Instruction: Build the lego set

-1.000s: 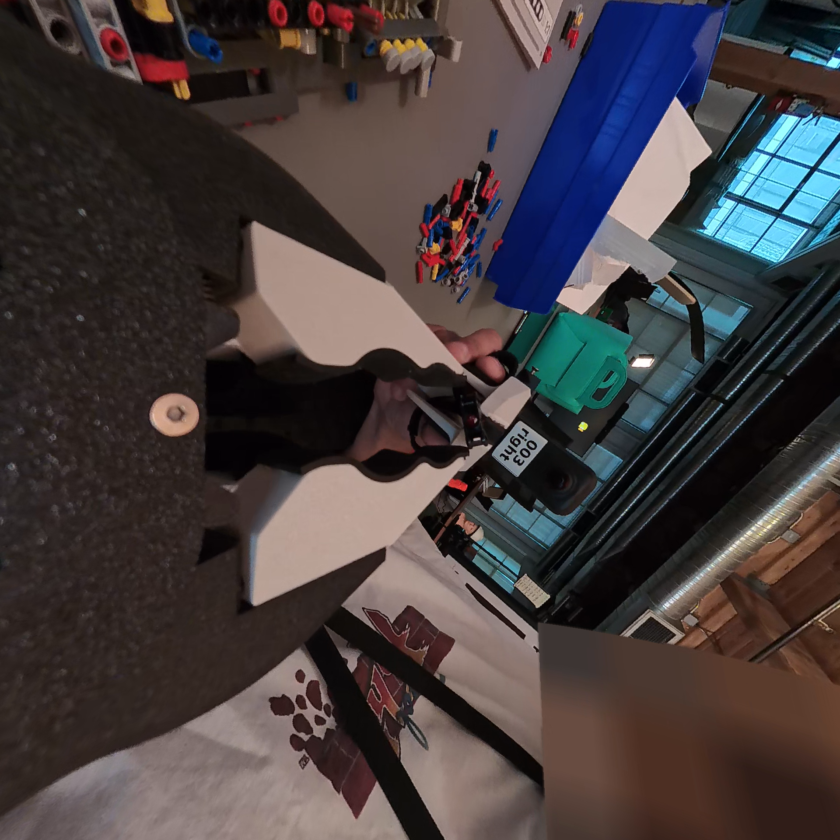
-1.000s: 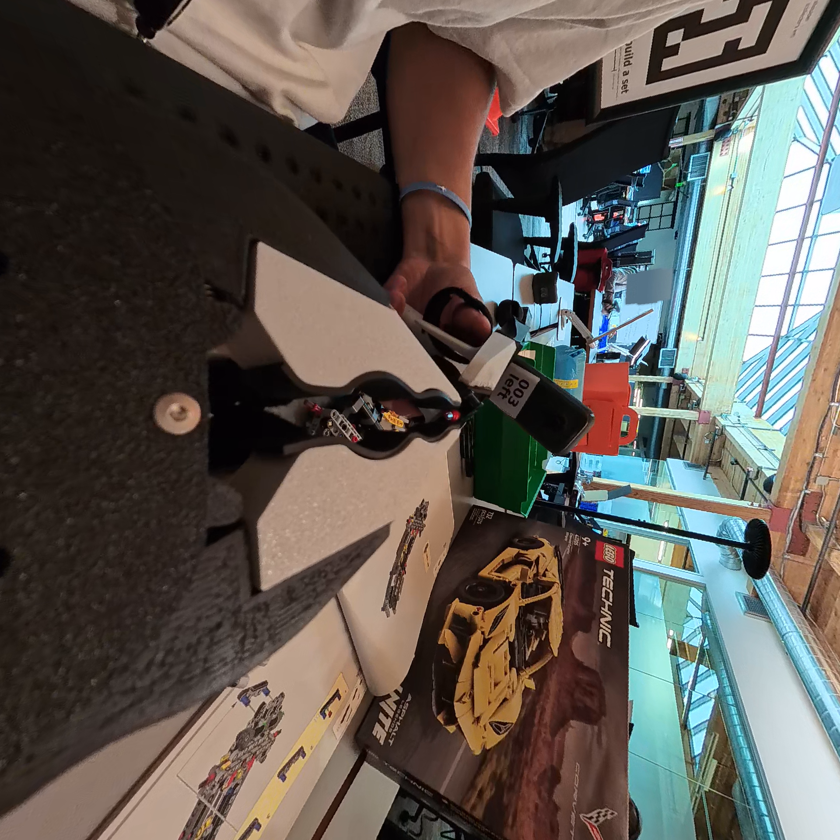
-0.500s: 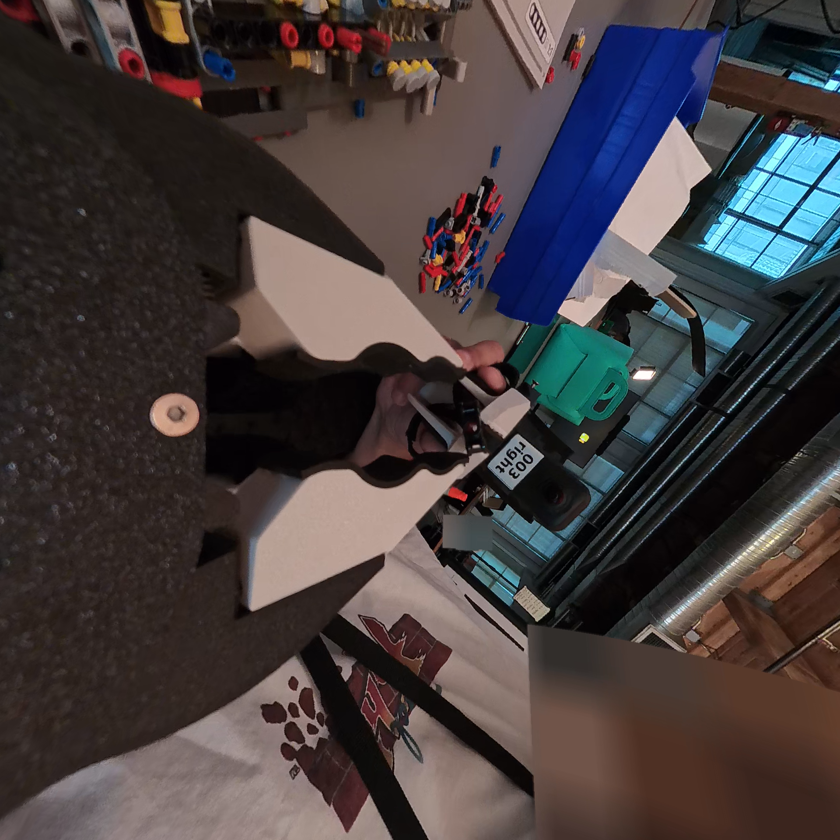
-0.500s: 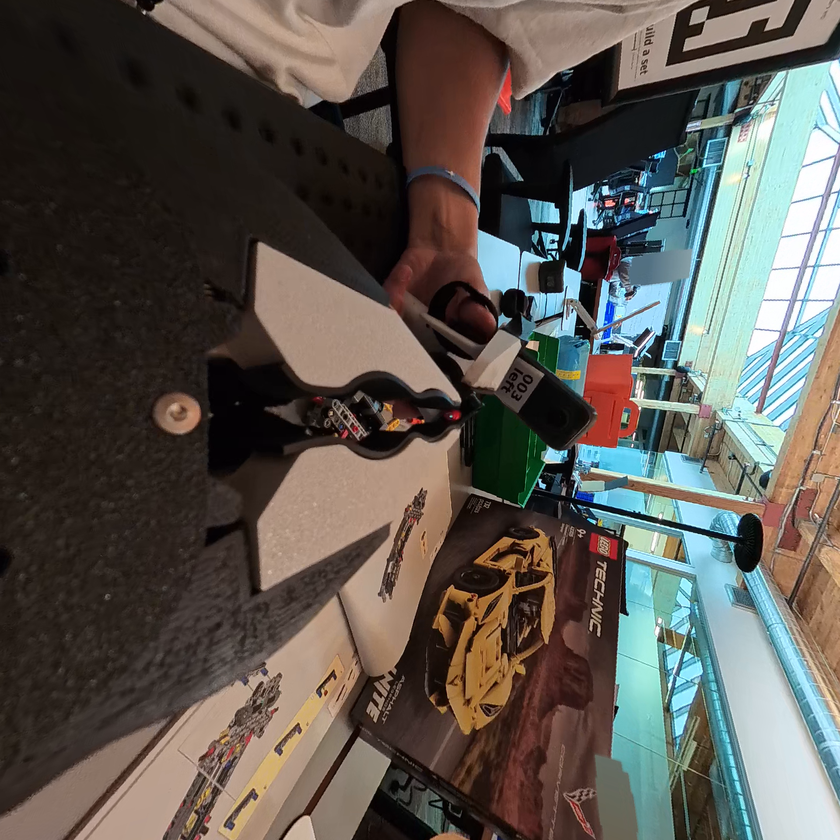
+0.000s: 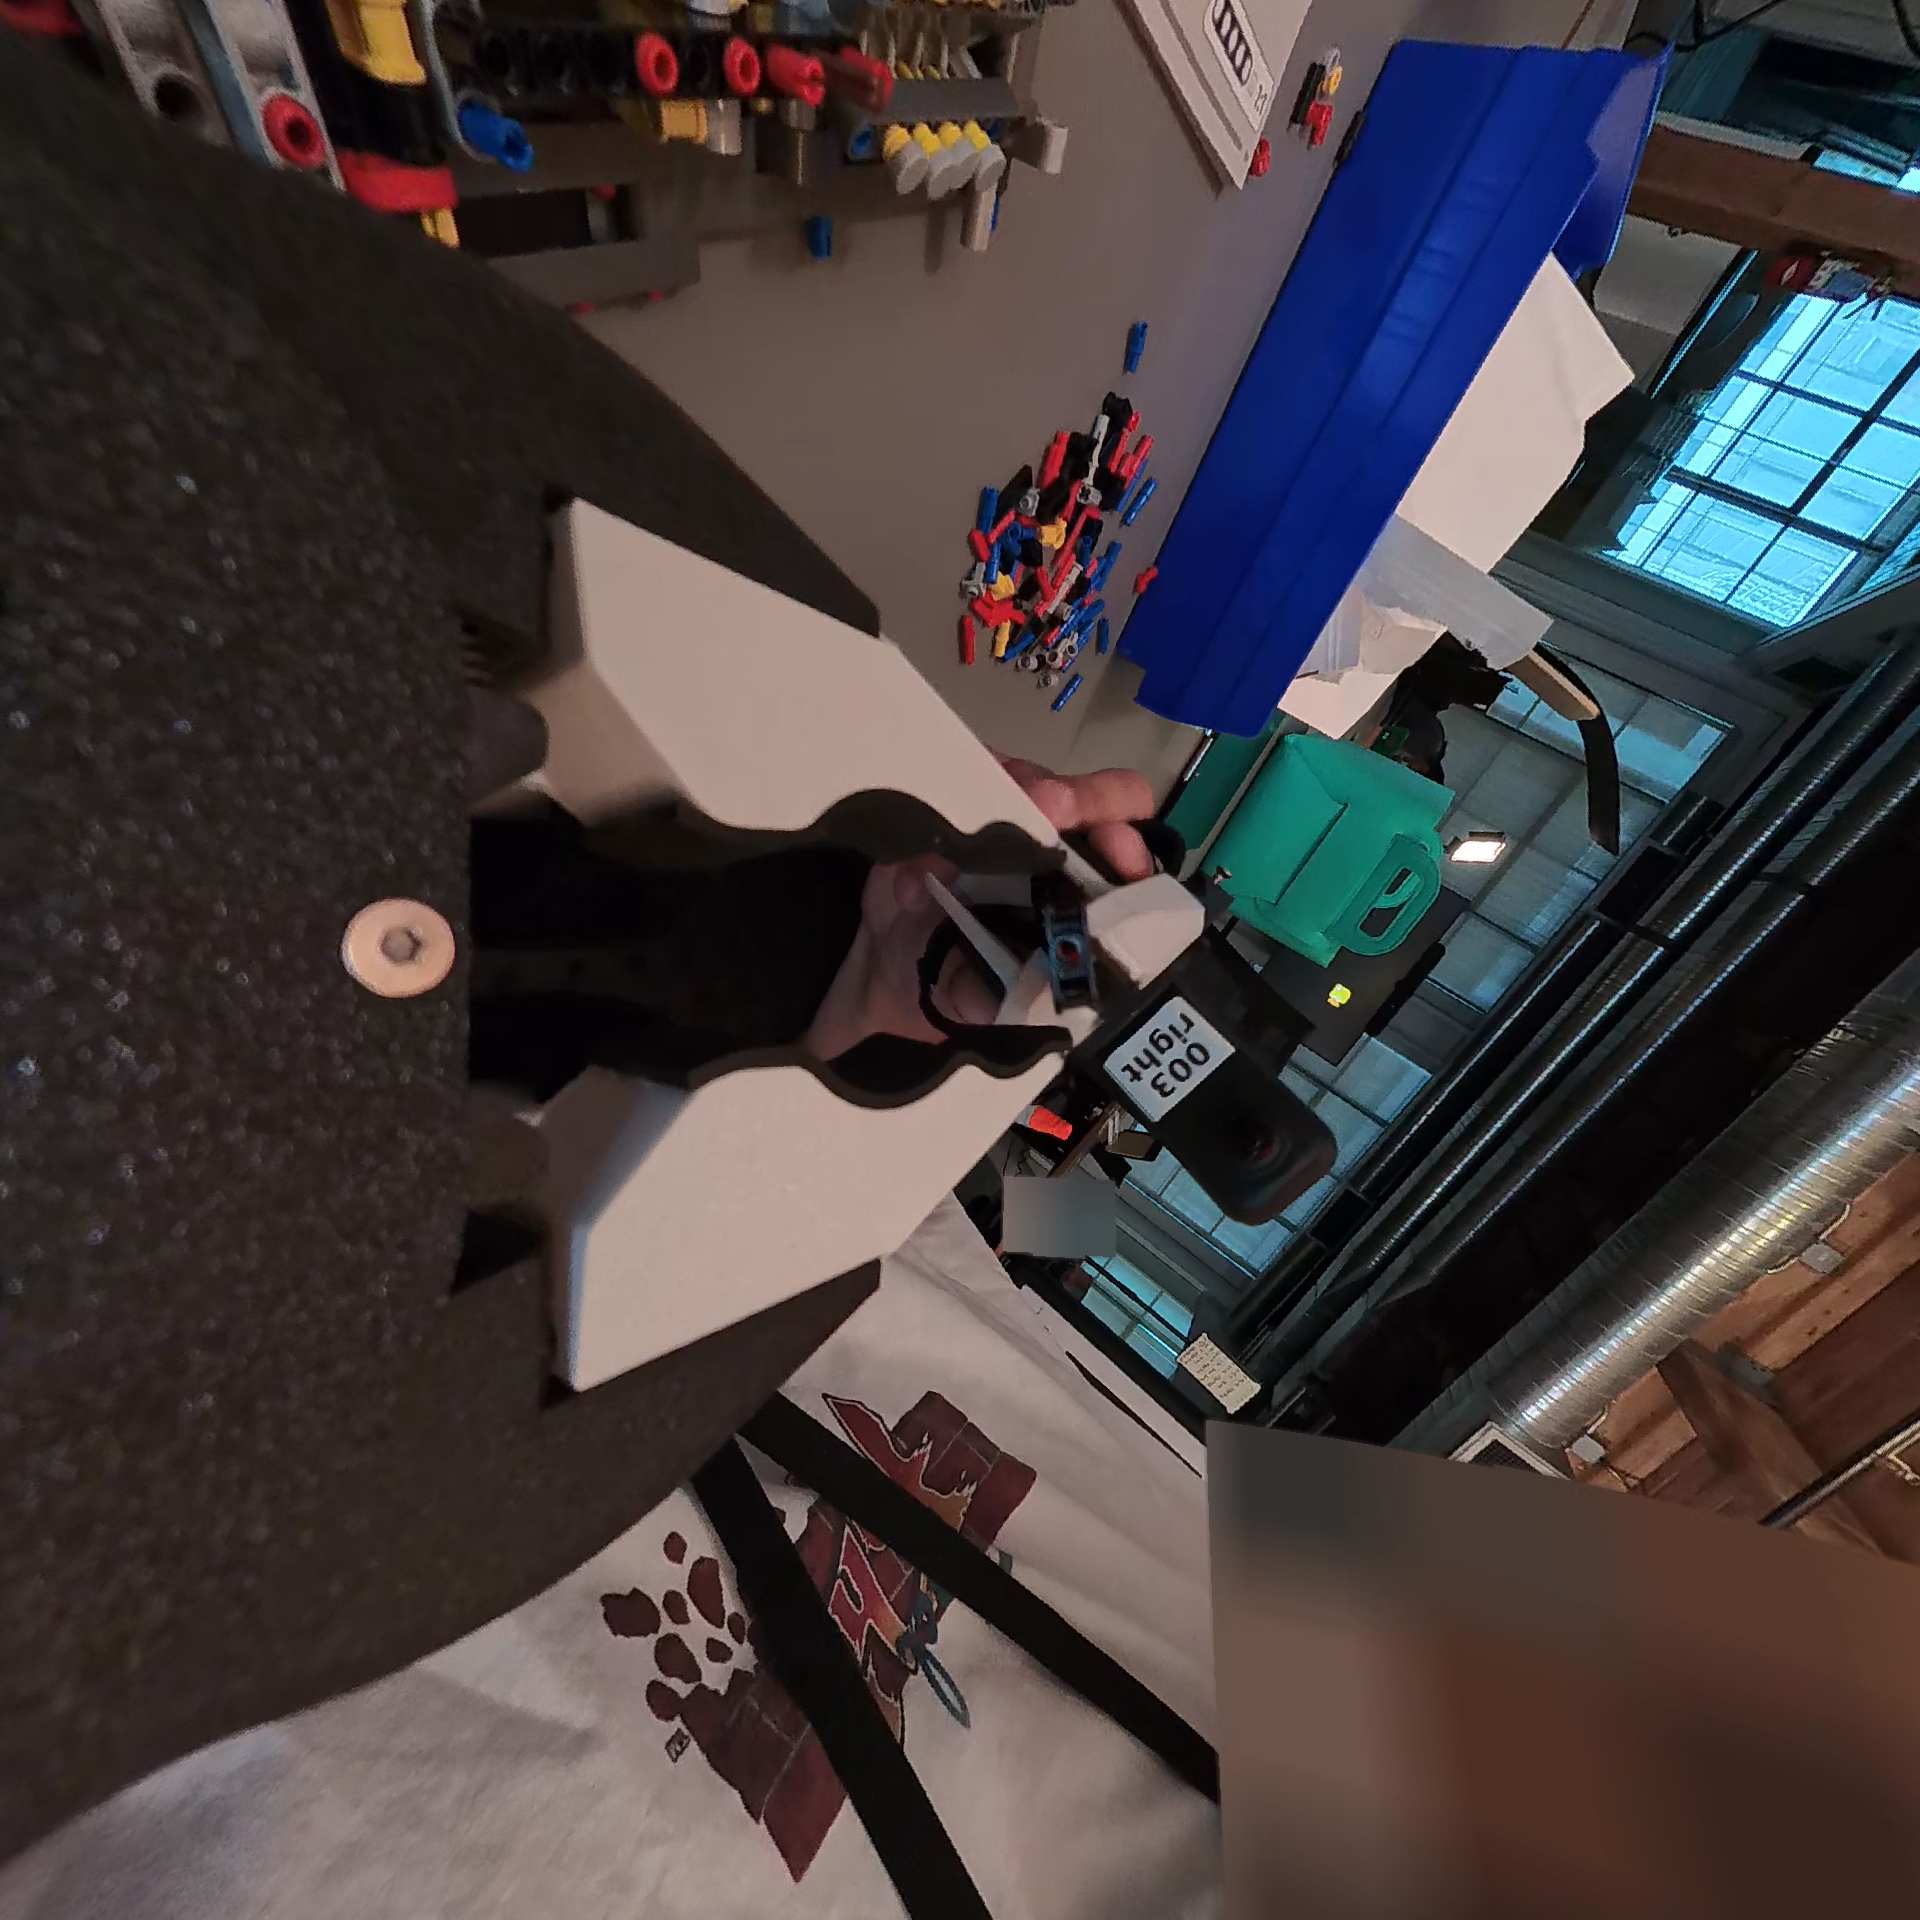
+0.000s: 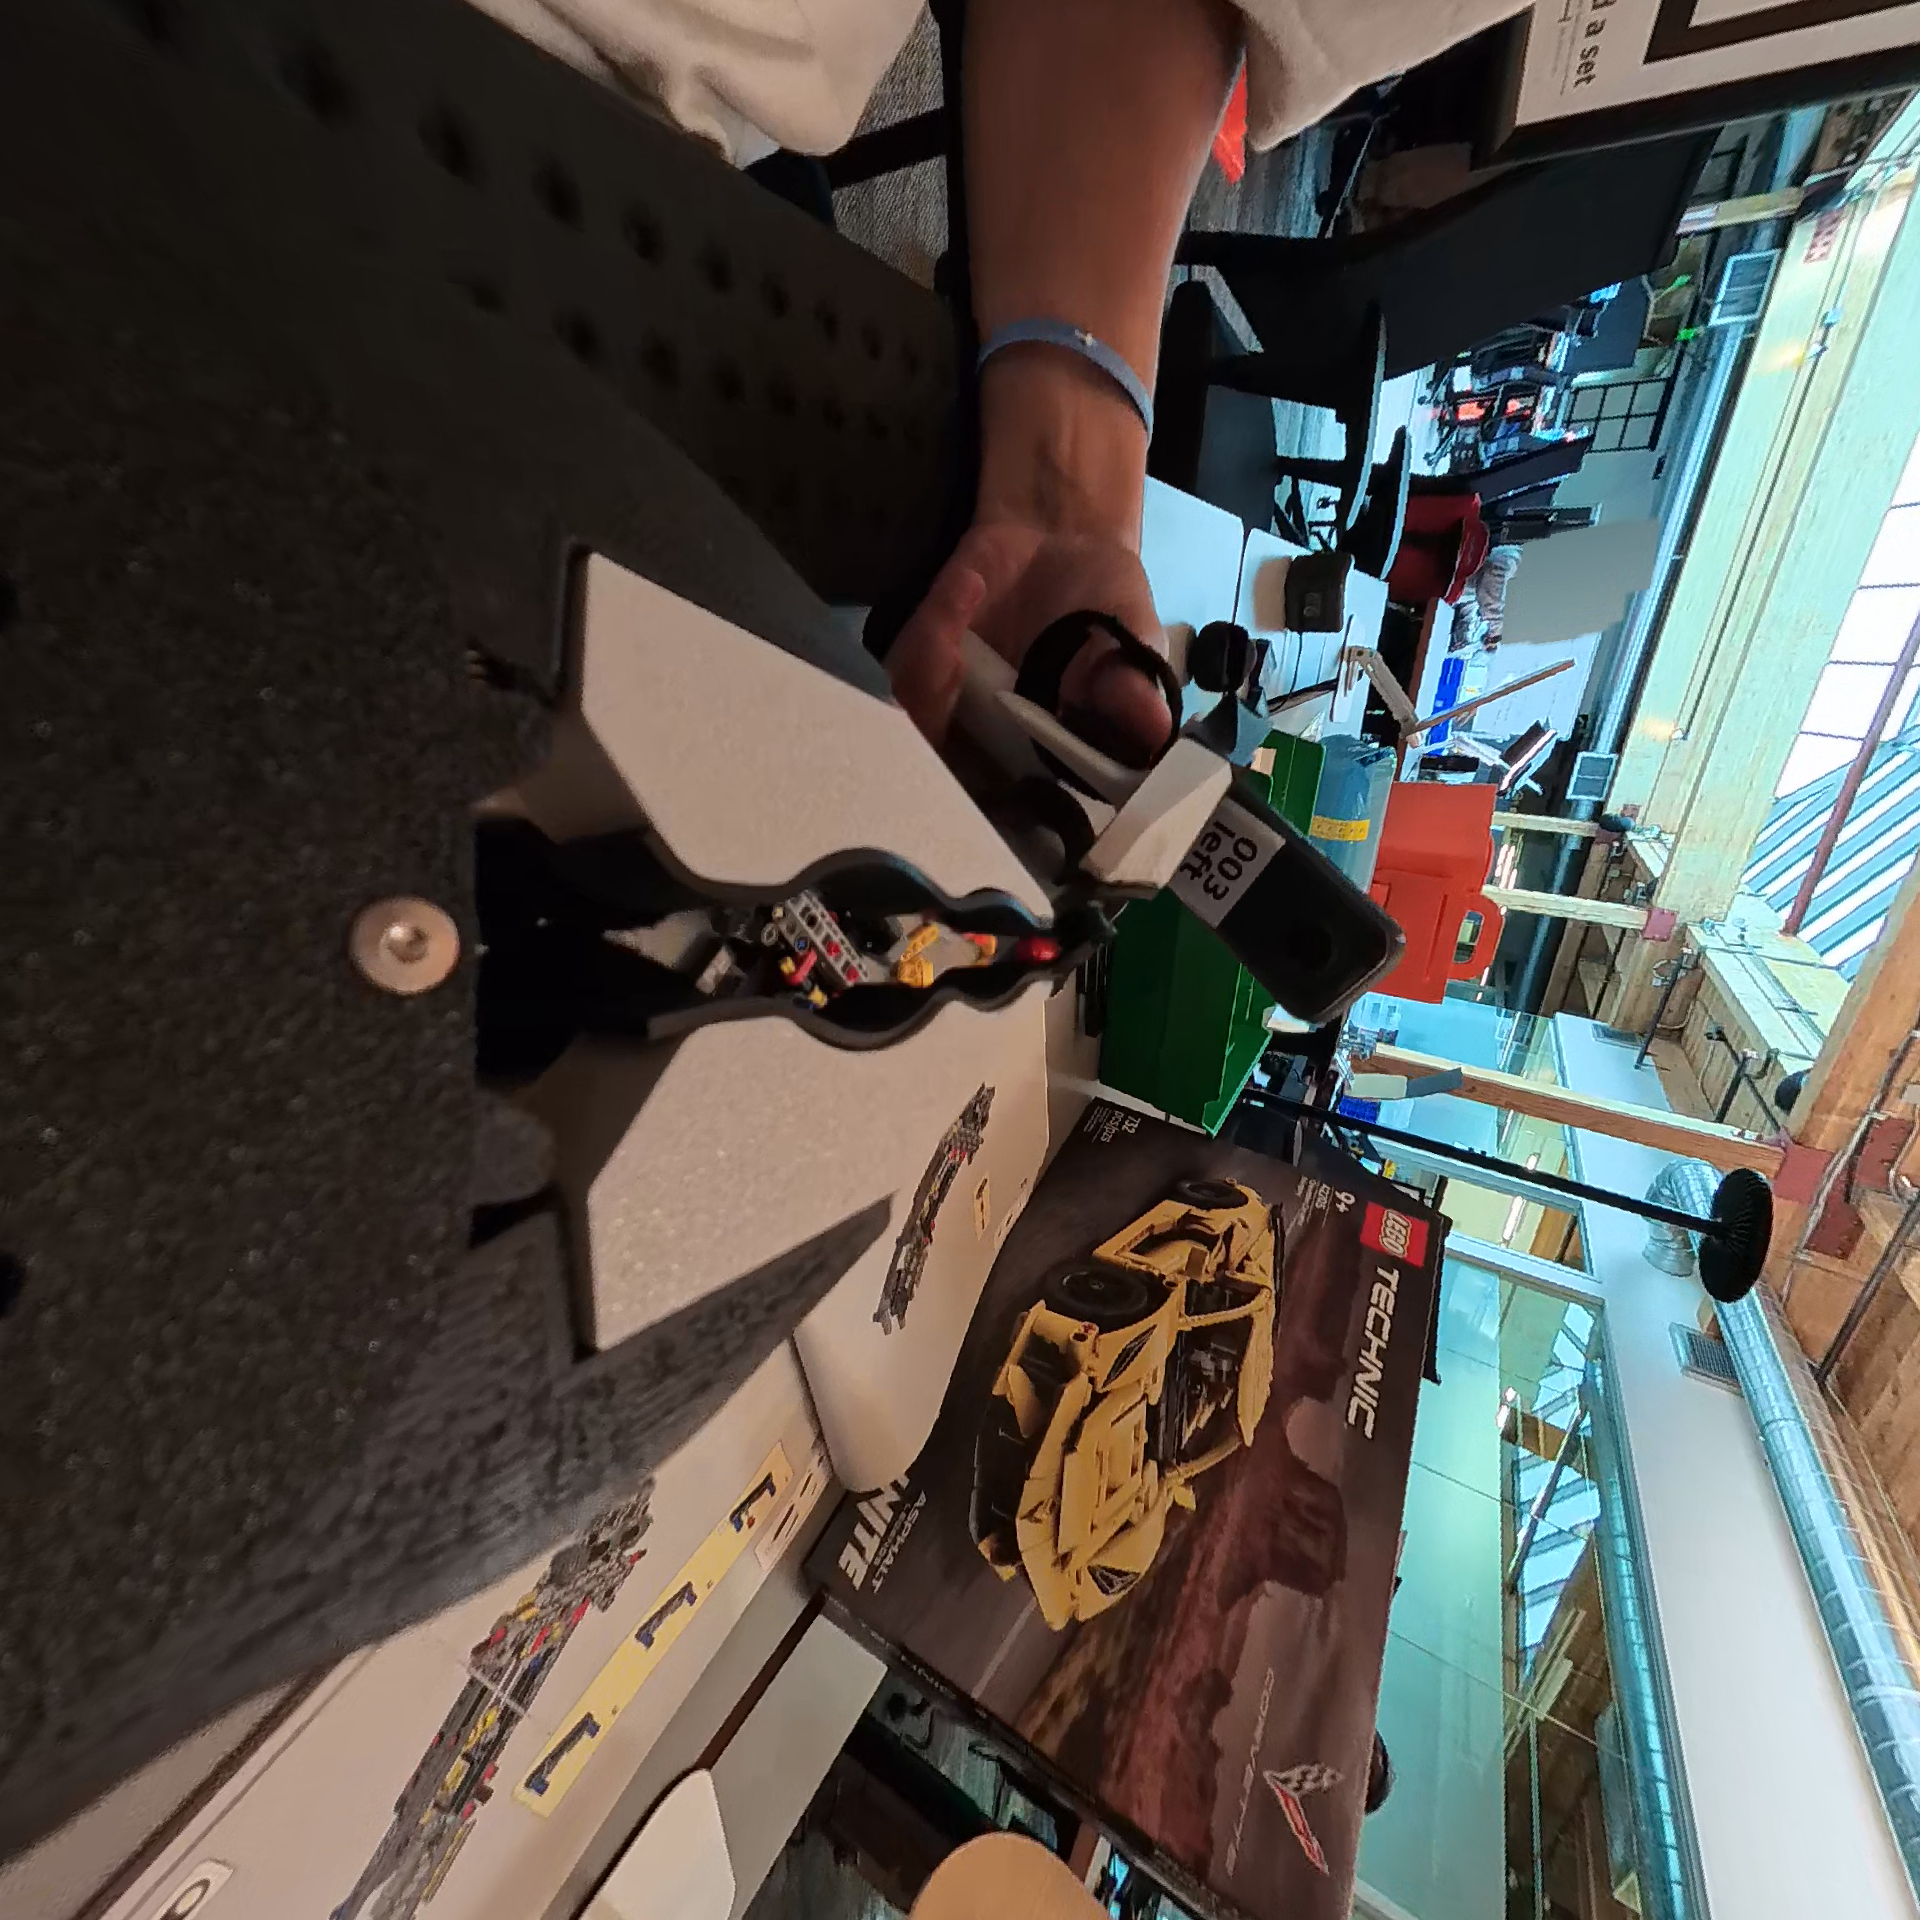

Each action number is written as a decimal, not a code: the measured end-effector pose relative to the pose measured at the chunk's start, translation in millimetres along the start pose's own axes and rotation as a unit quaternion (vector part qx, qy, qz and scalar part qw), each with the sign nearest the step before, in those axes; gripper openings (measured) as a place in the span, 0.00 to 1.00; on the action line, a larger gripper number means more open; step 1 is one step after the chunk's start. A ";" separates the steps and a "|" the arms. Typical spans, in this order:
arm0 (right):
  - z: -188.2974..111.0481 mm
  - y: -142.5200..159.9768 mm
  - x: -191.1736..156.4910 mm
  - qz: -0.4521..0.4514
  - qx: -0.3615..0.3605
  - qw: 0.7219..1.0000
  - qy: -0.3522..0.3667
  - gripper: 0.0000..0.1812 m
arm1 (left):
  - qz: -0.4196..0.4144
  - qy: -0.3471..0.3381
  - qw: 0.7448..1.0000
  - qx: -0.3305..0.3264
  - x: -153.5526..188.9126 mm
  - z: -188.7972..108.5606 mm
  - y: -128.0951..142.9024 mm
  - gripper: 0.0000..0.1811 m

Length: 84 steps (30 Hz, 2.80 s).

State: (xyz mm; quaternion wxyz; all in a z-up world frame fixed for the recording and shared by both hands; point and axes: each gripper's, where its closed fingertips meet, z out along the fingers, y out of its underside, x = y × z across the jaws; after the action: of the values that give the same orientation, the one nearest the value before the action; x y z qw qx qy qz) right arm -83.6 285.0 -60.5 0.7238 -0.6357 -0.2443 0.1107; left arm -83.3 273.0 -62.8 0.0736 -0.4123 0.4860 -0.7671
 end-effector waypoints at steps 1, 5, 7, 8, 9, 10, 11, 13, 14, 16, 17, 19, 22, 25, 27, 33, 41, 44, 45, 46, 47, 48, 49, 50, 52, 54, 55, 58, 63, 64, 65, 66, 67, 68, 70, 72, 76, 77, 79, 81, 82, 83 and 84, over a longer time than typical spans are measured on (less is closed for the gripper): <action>0.3 2.6 1.1 -0.007 -0.008 1.000 0.005 0.02 | -0.002 0.002 1.000 0.006 0.5 -0.5 -1.7 0.15; 3.0 8.6 -0.9 -0.032 -0.027 0.999 0.010 0.02 | -0.012 0.005 1.000 0.027 -0.3 -5.1 -9.2 0.15; 4.2 13.1 0.7 -0.044 -0.041 0.998 0.018 0.02 | -0.010 0.005 0.999 0.031 0.2 -6.5 -11.0 0.15; 4.4 13.0 0.4 -0.046 -0.040 0.998 0.018 0.02 | -0.007 0.001 1.000 0.029 -0.7 -7.1 -10.8 0.15; 4.2 12.4 0.4 -0.046 -0.039 0.998 0.019 0.02 | -0.003 -0.004 1.000 0.028 -1.6 -7.5 -10.5 0.15; 3.7 11.2 0.6 -0.043 -0.035 0.998 0.018 0.02 | 0.001 -0.008 1.000 0.026 -2.3 -8.0 -10.4 0.15; 3.0 9.9 1.4 -0.038 -0.032 0.999 0.018 0.02 | 0.005 -0.014 1.000 0.025 -3.6 -8.6 -10.3 0.15; 1.4 6.8 2.7 -0.034 -0.024 0.999 0.020 0.02 | 0.009 -0.022 0.999 0.022 -5.5 -9.3 -9.7 0.15; 1.4 6.6 1.9 -0.032 -0.023 0.999 0.018 0.02 | 0.009 -0.019 1.000 0.020 -4.7 -9.0 -9.2 0.15; 2.4 8.4 0.3 -0.036 -0.028 0.999 0.015 0.02 | 0.013 -0.018 1.000 0.008 -3.7 -6.8 -5.3 0.16; 2.9 9.3 -0.6 -0.040 -0.031 0.999 0.014 0.02 | 0.018 -0.023 1.000 0.000 -5.1 -5.5 -2.7 0.18; 3.8 10.3 -2.6 -0.045 -0.034 0.998 0.011 0.02 | 0.026 -0.022 0.999 -0.013 -3.8 -3.5 1.7 0.17; 3.7 10.5 -4.2 -0.045 -0.034 0.998 0.006 0.02 | 0.029 -0.024 0.999 -0.019 -4.9 -2.6 4.4 0.12; 3.9 9.8 -5.1 -0.045 -0.032 0.998 0.004 0.02 | 0.020 -0.014 1.000 -0.019 -3.5 -2.9 4.6 0.12; 3.7 9.2 -7.0 -0.038 -0.029 0.999 -0.004 0.02 | 0.016 -0.007 1.000 -0.021 -2.1 -3.1 6.0 0.12; 3.8 11.4 -10.6 -0.036 -0.032 0.999 -0.019 0.02 | 0.001 0.007 1.000 -0.027 -1.0 -4.0 10.2 0.12; 4.1 11.9 -7.1 0.019 -0.033 0.999 -0.023 0.02 | 0.026 -0.014 0.999 -0.028 -4.0 -2.3 7.6 0.12; 1.7 14.0 -2.3 0.066 -0.036 0.997 -0.022 0.07 | 0.099 -0.067 0.992 -0.037 -9.1 -2.0 2.2 0.12; -0.5 14.6 -0.2 0.094 -0.034 0.995 -0.024 0.13 | 0.133 -0.092 0.986 -0.031 -11.0 -3.8 -3.0 0.12; -3.0 13.3 1.1 0.130 -0.028 0.991 -0.034 0.15 | 0.173 -0.125 0.977 -0.027 -13.9 -6.4 -7.7 0.12; -4.8 12.3 2.7 0.172 -0.024 0.984 -0.047 0.15 | 0.224 -0.166 0.960 -0.035 -18.5 -9.7 -9.5 0.12; -5.3 12.8 5.7 0.214 -0.023 0.975 -0.056 0.16 | 0.280 -0.206 0.936 -0.051 -22.8 -12.9 -10.0 0.12; -4.0 14.9 8.6 0.250 -0.027 0.966 -0.060 0.20 | 0.338 -0.244 0.906 -0.070 -27.1 -16.1 -9.6 0.12; -0.9 18.6 12.0 0.274 -0.036 0.960 -0.054 0.22 | 0.394 -0.280 0.870 -0.096 -32.9 -19.4 -7.6 0.12; 8.4 32.8 20.9 0.295 -0.070 0.953 -0.010 0.21 | 0.484 -0.361 0.783 -0.148 -51.8 -30.4 -5.7 0.11; 17.0 38.4 19.8 0.313 -0.083 0.946 0.004 0.18 | 0.534 -0.397 0.723 -0.184 -61.3 -33.7 -2.0 0.12; 20.5 43.0 19.8 0.319 -0.095 0.943 0.016 0.17 | 0.559 -0.410 0.693 -0.198 -63.5 -33.9 -1.2 0.11; 28.2 48.5 19.1 0.306 -0.104 0.946 0.038 0.15 | 0.622 -0.429 0.609 -0.241 -70.2 -33.5 3.7 0.12; 31.3 56.5 19.8 0.266 -0.124 0.954 0.061 0.09 | 0.663 -0.432 0.563 -0.238 -63.0 -26.0 2.9 0.12; 31.2 57.9 19.6 0.258 -0.130 0.955 0.062 0.09 | 0.666 -0.431 0.559 -0.242 -63.5 -25.6 3.8 0.12; 31.3 58.2 18.8 0.250 -0.131 0.957 0.062 0.08 | 0.670 -0.429 0.555 -0.242 -63.2 -24.9 4.2 0.12; 31.3 57.8 17.8 0.245 -0.130 0.959 0.062 0.08 | 0.672 -0.428 0.554 -0.240 -62.5 -23.8 4.4 0.12; 30.4 57.7 18.0 0.239 -0.131 0.960 0.063 0.08 | 0.671 -0.427 0.558 -0.238 -62.2 -23.1 4.7 0.12; 29.4 57.7 18.2 0.230 -0.133 0.962 0.065 0.07 | 0.668 -0.425 0.564 -0.235 -62.1 -22.3 4.8 0.12; 28.2 57.8 16.5 0.207 -0.144 0.966 0.061 0.05 | 0.668 -0.424 0.564 -0.235 -62.6 -21.1 5.1 0.12; 27.0 59.8 17.3 0.188 -0.160 0.967 0.071 0.04 | 0.671 -0.427 0.559 -0.237 -63.8 -20.6 5.3 0.12; 26.6 58.2 17.4 0.205 -0.153 0.964 0.070 0.04 | 0.667 -0.426 0.566 -0.230 -63.2 -19.7 4.7 0.12; 27.1 58.5 17.9 0.218 -0.147 0.962 0.069 0.04 | 0.665 -0.427 0.568 -0.231 -64.1 -19.8 4.8 0.12; 27.5 57.8 18.8 0.231 -0.135 0.961 0.067 0.04 | 0.655 -0.426 0.582 -0.225 -64.7 -19.8 4.0 0.12; 26.1 45.6 18.2 0.242 -0.095 0.964 0.046 0.08 | 0.632 -0.425 0.617 -0.199 -61.2 -20.6 -1.2 0.12; 23.3 36.1 20.2 0.252 -0.064 0.965 0.038 0.12 | 0.612 -0.424 0.641 -0.185 -60.3 -22.6 -4.6 0.12; 18.2 29.8 24.2 0.264 -0.041 0.963 0.035 0.15 | 0.588 -0.416 0.675 -0.162 -57.5 -24.1 -8.4 0.12; 12.3 24.8 26.4 0.274 -0.024 0.961 0.024 0.15 | 0.557 -0.405 0.713 -0.130 -52.2 -25.5 -14.1 0.12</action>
State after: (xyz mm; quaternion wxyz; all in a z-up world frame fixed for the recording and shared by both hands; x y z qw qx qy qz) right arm -63.3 312.2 -78.2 0.6561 -0.6976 -0.0459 0.2840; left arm -63.3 324.6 -85.4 0.6228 -0.3438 0.6462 -0.2762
